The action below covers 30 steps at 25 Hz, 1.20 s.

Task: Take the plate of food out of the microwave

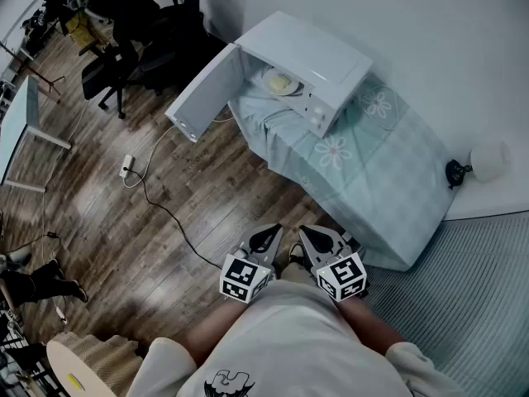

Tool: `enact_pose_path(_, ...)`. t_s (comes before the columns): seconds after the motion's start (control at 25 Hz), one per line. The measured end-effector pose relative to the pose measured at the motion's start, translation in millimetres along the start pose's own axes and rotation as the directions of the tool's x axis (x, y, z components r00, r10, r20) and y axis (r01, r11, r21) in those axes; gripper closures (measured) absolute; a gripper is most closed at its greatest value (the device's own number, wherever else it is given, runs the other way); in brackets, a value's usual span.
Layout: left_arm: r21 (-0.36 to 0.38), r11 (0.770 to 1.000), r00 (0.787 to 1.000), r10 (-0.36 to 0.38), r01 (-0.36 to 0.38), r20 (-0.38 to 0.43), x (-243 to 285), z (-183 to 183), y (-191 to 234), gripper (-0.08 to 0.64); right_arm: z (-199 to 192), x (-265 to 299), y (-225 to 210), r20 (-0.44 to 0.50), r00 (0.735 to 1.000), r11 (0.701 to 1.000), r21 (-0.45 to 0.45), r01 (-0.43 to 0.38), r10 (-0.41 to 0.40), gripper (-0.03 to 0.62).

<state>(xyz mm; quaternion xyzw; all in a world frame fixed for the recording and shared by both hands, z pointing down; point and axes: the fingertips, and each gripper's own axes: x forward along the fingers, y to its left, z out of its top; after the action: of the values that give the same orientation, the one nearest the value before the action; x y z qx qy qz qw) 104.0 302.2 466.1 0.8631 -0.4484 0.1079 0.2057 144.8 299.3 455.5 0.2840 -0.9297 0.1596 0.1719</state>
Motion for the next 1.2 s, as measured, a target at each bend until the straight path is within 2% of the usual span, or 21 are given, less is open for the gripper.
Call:
enact_pose_path(0.28, -0.001, 1.0, 1.0, -0.005, 0.005, 0.012, -5.6, 1.1, 10.6, 0.557, 1.9, 13.8, 7.1, -0.01, 1.0, 1.0, -0.01, -0.001, 0.001, 0.58)
enact_pose_path(0.44, -0.007, 1.0, 1.0, -0.002, 0.003, 0.018, -6.7, 5.0, 30.0, 0.557, 2.2, 32.2, 10.2, -0.023, 1.0, 1.0, 0.023, -0.012, 0.012, 0.58)
enact_pose_path(0.64, 0.01, 0.999, 0.999, -0.035, 0.035, 0.035, -9.7, 10.8, 46.5, 0.557, 3.9, 52.2, 11.9, -0.034, 0.999, 0.999, 0.02, 0.043, -0.043, 0.578)
enact_pose_path(0.96, -0.019, 0.999, 0.999, -0.045, 0.045, 0.019, -3.5, 7.4, 84.4, 0.557, 10.9, 74.0, -7.4, -0.061, 0.99, 0.992, 0.014, 0.125, -0.124, 0.578)
enact_pose_path(1.2, -0.032, 0.999, 1.0, -0.028, 0.028, 0.004, 35.5, 2.3, 129.5, 0.557, 2.4, 123.0, -48.1, -0.071, 0.99, 0.992, 0.024, 0.125, -0.123, 0.578)
